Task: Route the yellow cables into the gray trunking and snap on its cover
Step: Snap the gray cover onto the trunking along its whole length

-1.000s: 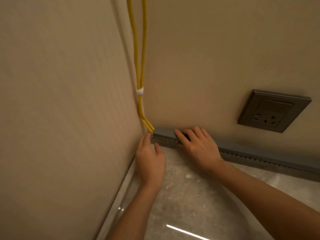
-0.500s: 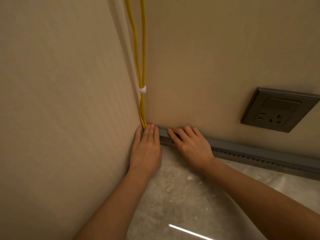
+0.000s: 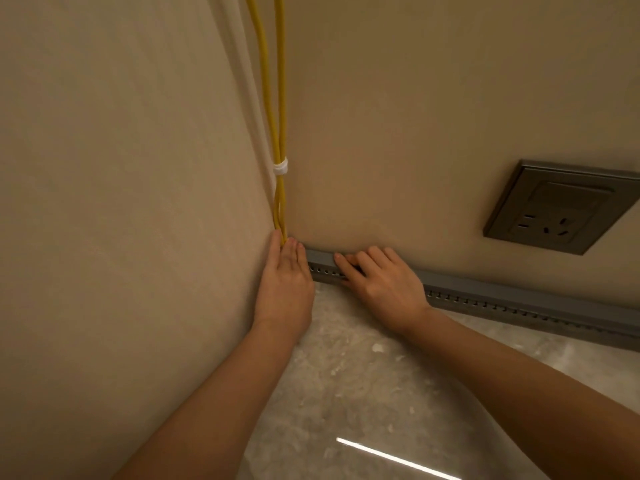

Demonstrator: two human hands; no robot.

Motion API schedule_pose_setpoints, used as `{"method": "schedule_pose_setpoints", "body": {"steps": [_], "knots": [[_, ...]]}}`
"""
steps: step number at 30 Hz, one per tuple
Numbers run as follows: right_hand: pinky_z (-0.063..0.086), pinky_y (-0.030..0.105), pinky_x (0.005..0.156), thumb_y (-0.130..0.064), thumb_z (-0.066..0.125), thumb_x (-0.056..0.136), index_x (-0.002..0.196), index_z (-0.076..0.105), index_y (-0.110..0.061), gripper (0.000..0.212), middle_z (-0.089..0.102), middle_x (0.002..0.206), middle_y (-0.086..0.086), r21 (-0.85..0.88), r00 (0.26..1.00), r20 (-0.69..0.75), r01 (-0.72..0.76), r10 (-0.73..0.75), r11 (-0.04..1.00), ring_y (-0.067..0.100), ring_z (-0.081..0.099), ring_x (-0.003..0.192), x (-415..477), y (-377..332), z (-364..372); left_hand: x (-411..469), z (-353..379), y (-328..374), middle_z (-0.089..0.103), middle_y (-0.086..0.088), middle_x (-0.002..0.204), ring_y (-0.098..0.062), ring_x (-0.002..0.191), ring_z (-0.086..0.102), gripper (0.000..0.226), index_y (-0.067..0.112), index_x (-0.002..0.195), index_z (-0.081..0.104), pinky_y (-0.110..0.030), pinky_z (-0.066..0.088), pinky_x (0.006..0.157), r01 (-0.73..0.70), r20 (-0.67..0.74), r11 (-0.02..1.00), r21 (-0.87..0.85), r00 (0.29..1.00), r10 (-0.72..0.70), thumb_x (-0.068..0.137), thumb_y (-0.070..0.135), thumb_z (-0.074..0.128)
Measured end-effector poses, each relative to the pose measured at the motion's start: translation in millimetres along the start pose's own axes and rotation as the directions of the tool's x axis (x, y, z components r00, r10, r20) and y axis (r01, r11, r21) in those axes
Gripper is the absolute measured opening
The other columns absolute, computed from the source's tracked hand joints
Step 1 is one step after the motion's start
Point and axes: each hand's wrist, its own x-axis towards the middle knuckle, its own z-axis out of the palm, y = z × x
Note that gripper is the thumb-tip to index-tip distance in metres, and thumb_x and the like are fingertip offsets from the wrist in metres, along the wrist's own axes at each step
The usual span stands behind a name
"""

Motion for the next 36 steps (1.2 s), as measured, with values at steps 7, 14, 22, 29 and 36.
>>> {"method": "schedule_pose_setpoints", "body": {"steps": [7, 14, 22, 29, 36], "knots": [[0.034, 0.035, 0.072, -0.014, 0.068, 0.082, 0.114, 0.063, 0.001, 0.035, 0.059, 0.082, 0.009, 0.011, 1.0, -0.004, 0.029, -0.029, 1.0, 0.026, 0.043, 0.077, 2, 2, 4, -5, 2, 5, -0.002, -0.025, 0.154, -0.033, 0.144, -0.005, 0.07, -0.011, 0.142, -0.01, -0.053, -0.015, 0.109, 0.048, 0.057, 0.996, -0.077, 0.997, -0.044, 0.096, 0.031, 0.023], [0.037, 0.034, 0.076, -0.018, 0.055, 0.083, 0.113, 0.063, 0.002, 0.037, 0.063, 0.088, 0.012, 0.268, 1.0, 0.021, 0.009, -0.015, 0.963, 0.026, 0.048, 0.081, 3, 2, -3, -13, -19, 45, 0.016, -0.007, 0.155, -0.019, 0.142, 0.018, 0.07, 0.009, 0.15, 0.001, -0.024, 0.02, 0.108, 0.355, 0.396, -0.264, -0.897, 0.911, -0.12, 0.096, 0.014, 0.046], [0.045, 0.034, 0.088, -0.007, 0.044, 0.083, 0.109, 0.065, 0.003, 0.034, 0.067, 0.107, 0.015, 0.537, 0.983, 0.178, -0.135, 0.045, 0.833, 0.026, 0.06, 0.098, -41, 34, -51, -2, -72, 69, 0.058, -0.012, 0.12, -0.018, 0.111, 0.054, 0.038, 0.006, 0.128, 0.046, -0.032, 0.027, 0.112, 0.315, 0.373, -0.937, -0.151, 0.896, 0.241, 0.1, 0.028, 0.033], [0.051, 0.015, 0.069, -0.009, 0.054, 0.093, 0.087, 0.07, -0.013, 0.018, 0.07, 0.084, 0.004, 0.676, 0.416, 0.49, -0.736, 0.766, -0.032, 0.012, 0.065, 0.077, -117, 46, -128, 15, -82, 72, 0.033, -0.011, 0.146, -0.02, 0.128, 0.038, 0.069, 0.003, 0.148, 0.006, -0.032, 0.013, 0.115, 0.336, 0.457, -0.935, -0.115, 0.854, 0.251, 0.095, 0.03, 0.04], [0.056, 0.023, 0.048, -0.032, 0.054, 0.091, 0.1, 0.054, 0.005, 0.038, 0.069, 0.069, 0.019, 0.239, -0.082, 0.96, -0.265, 0.269, -0.934, 0.018, 0.068, 0.054, -161, 113, -169, 18, -94, 80, 0.013, -0.015, 0.155, -0.026, 0.142, 0.017, 0.065, 0.001, 0.148, 0.007, -0.034, 0.014, 0.115, 0.305, 0.564, -0.942, -0.138, 0.807, 0.178, 0.097, 0.024, 0.041]]}}
